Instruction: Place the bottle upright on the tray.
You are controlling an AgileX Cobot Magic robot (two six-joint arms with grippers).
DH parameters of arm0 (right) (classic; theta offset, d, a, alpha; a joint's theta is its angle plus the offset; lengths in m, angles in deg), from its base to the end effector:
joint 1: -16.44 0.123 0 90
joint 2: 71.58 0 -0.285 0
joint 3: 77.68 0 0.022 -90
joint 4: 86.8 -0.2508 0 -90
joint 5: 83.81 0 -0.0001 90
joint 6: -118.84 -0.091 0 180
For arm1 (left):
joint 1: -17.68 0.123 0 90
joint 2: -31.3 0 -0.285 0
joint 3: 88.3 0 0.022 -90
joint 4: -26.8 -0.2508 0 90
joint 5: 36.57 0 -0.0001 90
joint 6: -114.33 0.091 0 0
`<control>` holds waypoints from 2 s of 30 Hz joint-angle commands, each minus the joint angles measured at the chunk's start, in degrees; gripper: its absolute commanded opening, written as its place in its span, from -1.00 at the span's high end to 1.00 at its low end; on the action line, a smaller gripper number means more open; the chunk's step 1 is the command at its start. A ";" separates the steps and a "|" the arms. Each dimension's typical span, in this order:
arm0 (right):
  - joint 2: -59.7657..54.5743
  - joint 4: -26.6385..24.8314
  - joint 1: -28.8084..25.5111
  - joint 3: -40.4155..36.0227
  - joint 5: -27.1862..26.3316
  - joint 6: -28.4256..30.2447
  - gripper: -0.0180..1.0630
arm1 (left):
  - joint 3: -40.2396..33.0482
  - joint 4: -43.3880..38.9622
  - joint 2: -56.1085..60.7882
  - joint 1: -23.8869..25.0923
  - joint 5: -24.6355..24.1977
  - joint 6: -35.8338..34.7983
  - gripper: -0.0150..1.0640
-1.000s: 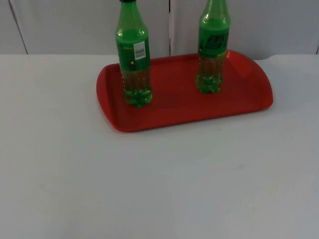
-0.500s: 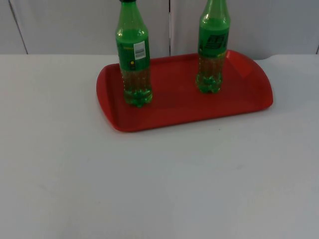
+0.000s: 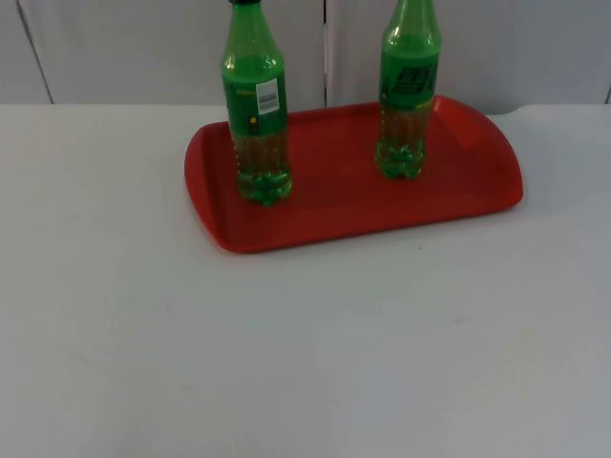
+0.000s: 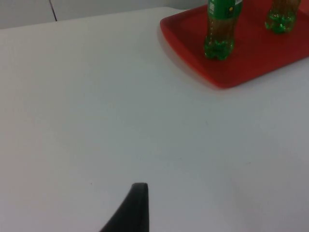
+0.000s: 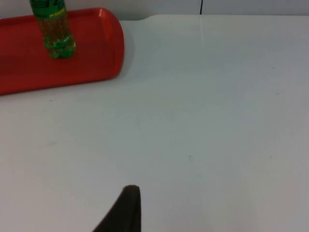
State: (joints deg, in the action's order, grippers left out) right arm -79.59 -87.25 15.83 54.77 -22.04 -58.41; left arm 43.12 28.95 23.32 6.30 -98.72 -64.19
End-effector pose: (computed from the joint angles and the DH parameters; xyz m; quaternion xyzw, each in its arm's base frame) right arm -0.0070 0.0007 0.2808 -0.0162 0.8540 -0.0113 0.5199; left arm -0.0058 -0.0019 0.2754 0.0972 0.8547 -0.0626 0.5061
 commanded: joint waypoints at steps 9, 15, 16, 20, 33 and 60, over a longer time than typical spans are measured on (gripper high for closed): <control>0.22 -0.09 -0.32 -0.10 0.07 0.50 -0.98 | -0.27 -0.19 0.20 -0.02 0.63 -0.30 -0.98; 0.22 -0.09 -0.32 -0.10 0.07 0.55 -0.98 | -0.27 -0.19 0.20 -0.02 0.63 -0.30 -0.98; 0.22 -0.09 -0.32 -0.10 0.07 0.55 -0.98 | -0.27 -0.19 0.20 -0.02 0.63 -0.30 -0.98; 0.22 -0.09 -0.32 -0.10 0.07 0.55 -0.98 | -0.27 -0.19 0.20 -0.02 0.63 -0.30 -0.98; 0.22 -0.09 -0.32 -0.10 0.07 0.55 -0.98 | -0.27 -0.31 0.20 -0.02 0.63 -0.30 -0.98; 0.22 -0.09 -0.32 -0.10 0.07 0.55 -0.98 | -0.27 -1.78 0.20 13.57 0.63 -0.30 -0.98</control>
State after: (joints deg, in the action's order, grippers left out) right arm -79.59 -87.25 15.83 54.77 -22.04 -58.41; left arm 43.12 27.40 23.32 19.59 -98.72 -64.19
